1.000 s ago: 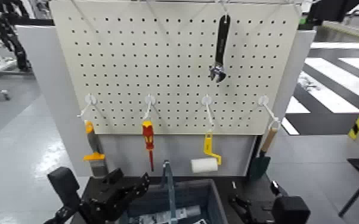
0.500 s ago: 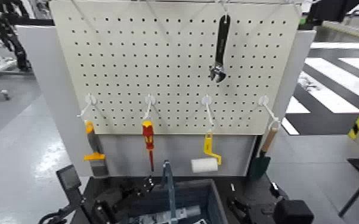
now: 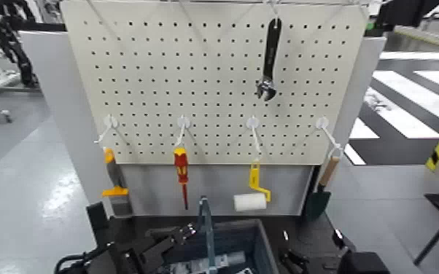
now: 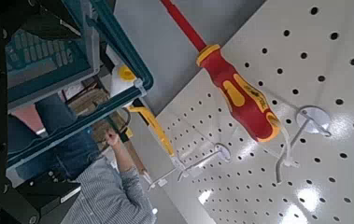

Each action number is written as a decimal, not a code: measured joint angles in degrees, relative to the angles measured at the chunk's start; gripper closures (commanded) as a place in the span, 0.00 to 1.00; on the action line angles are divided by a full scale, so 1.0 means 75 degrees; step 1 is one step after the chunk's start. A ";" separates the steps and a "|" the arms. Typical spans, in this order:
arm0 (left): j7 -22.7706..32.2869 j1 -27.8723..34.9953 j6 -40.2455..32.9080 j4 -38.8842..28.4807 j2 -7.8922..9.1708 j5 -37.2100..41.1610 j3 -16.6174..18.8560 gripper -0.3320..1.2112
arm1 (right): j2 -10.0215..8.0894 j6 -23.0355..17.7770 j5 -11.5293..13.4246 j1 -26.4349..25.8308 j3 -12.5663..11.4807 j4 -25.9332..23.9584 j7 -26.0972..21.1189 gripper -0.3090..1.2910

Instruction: Grasp the handle of the crate.

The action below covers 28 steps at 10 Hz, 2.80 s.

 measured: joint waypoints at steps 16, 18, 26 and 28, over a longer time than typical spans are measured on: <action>-0.0612 -0.1995 0.0862 0.2885 0.0324 0.3626 -0.1771 0.37 | 0.0065 -0.0319 -0.0246 0.0590 -0.0159 -0.0091 0.0180 0.28; -0.0570 -0.2042 0.0972 0.2983 0.0332 0.3848 -0.1866 0.47 | 0.0065 -0.0345 -0.0246 0.0588 -0.0171 -0.0071 0.0186 0.28; -0.0365 -0.2027 0.1299 0.3097 0.0352 0.4048 -0.1827 0.99 | 0.0074 -0.0400 -0.0246 0.0590 -0.0180 -0.0035 0.0165 0.28; -0.0345 -0.2000 0.1384 0.3050 0.0329 0.4049 -0.1826 0.99 | 0.0077 -0.0392 -0.0246 0.0590 -0.0180 -0.0034 0.0164 0.28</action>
